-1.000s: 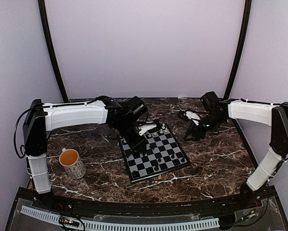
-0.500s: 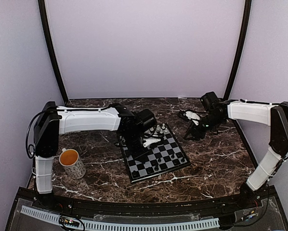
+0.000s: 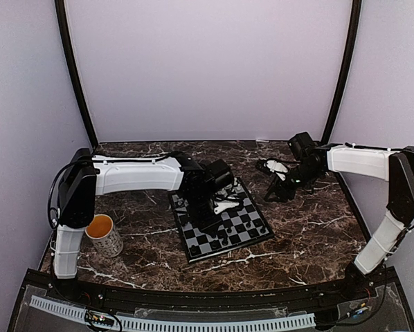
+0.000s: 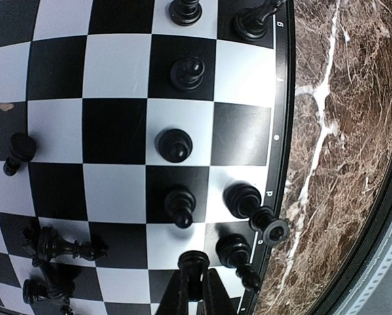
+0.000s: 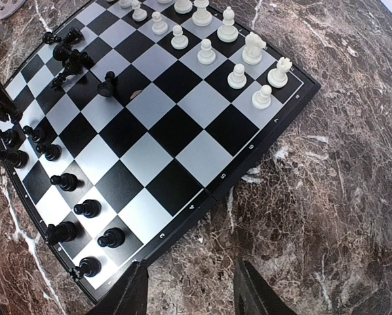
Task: Set up the chess pieces on the board
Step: Place the pawn at f7.
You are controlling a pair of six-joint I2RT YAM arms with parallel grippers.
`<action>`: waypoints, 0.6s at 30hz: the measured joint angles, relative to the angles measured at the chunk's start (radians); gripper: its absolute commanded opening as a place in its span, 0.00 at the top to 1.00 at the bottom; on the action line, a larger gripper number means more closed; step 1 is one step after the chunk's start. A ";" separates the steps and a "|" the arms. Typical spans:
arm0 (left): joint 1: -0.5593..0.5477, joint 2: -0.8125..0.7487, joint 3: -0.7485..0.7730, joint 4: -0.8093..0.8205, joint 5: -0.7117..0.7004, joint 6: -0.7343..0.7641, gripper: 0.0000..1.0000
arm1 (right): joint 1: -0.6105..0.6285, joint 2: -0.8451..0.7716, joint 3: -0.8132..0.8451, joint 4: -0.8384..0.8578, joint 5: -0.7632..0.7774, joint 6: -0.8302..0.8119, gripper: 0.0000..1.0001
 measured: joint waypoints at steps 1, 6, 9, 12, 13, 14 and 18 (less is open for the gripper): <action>-0.003 0.004 0.001 0.000 0.001 0.000 0.98 | 0.000 0.000 0.000 0.000 0.000 0.000 0.54; -0.008 0.028 0.006 -0.003 -0.002 -0.001 0.98 | 0.000 0.000 0.000 0.000 0.000 0.000 0.54; -0.008 0.039 0.016 -0.004 -0.012 -0.002 0.98 | 0.000 0.000 0.000 0.000 0.000 -0.001 0.54; -0.008 0.042 0.022 -0.009 -0.023 -0.006 0.99 | 0.000 0.000 0.000 0.000 0.000 -0.001 0.54; -0.008 0.044 0.028 -0.013 -0.029 -0.008 0.99 | 0.000 0.000 0.000 0.000 0.000 -0.001 0.54; -0.008 0.045 0.031 -0.014 -0.035 -0.008 0.99 | 0.000 0.000 0.000 0.000 0.000 -0.002 0.54; -0.008 0.049 0.035 -0.027 -0.052 -0.010 0.99 | 0.000 0.000 0.000 0.000 0.000 -0.004 0.54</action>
